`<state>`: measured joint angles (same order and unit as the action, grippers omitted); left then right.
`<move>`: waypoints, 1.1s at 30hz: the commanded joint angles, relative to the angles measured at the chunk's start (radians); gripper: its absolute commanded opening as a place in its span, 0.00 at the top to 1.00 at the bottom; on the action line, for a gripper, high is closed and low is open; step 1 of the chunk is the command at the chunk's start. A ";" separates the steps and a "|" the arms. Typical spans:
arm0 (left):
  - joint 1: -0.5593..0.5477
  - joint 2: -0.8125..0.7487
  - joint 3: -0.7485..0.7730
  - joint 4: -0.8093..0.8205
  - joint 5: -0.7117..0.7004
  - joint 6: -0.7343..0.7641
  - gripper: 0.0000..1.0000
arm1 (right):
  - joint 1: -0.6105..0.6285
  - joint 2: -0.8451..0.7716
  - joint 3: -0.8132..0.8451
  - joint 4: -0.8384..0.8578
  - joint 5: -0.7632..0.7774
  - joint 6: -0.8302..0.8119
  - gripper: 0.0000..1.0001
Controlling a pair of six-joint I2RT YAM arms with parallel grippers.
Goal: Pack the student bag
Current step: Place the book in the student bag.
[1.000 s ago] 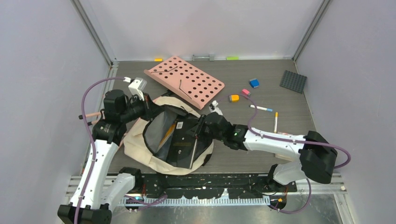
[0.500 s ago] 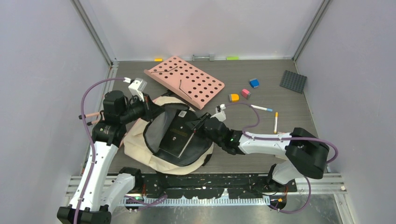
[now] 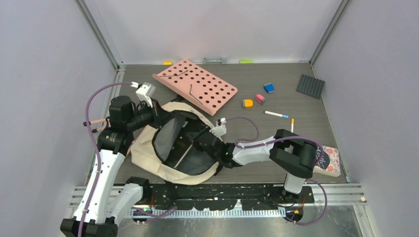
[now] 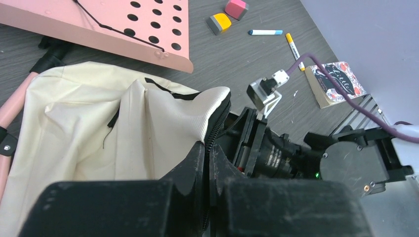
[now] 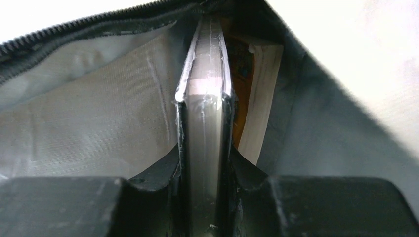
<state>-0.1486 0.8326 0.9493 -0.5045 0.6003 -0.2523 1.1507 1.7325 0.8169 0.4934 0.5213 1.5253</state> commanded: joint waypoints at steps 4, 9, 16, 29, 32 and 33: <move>-0.005 -0.020 0.002 0.068 0.016 0.017 1.00 | 0.081 0.110 0.182 0.087 0.213 -0.019 0.92; -0.005 -0.020 0.002 0.062 0.011 0.019 1.00 | 0.090 0.201 0.272 0.009 0.243 -0.105 0.64; -0.008 -0.025 0.003 0.057 0.003 0.024 1.00 | 0.103 0.141 0.182 -0.046 0.312 -0.212 0.33; -0.010 -0.022 0.003 0.053 -0.005 0.028 1.00 | 0.112 0.043 0.068 -0.061 0.255 -0.227 0.41; -0.012 -0.022 0.002 0.052 -0.005 0.028 1.00 | 0.113 0.081 0.082 -0.030 0.198 -0.211 0.51; -0.011 -0.022 0.003 0.052 -0.005 0.028 1.00 | 0.113 0.103 0.086 -0.012 0.187 -0.201 0.54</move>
<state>-0.1570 0.8265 0.9493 -0.4980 0.5949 -0.2379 1.2556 1.8133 0.8841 0.3695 0.7368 1.3079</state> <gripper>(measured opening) 0.030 0.509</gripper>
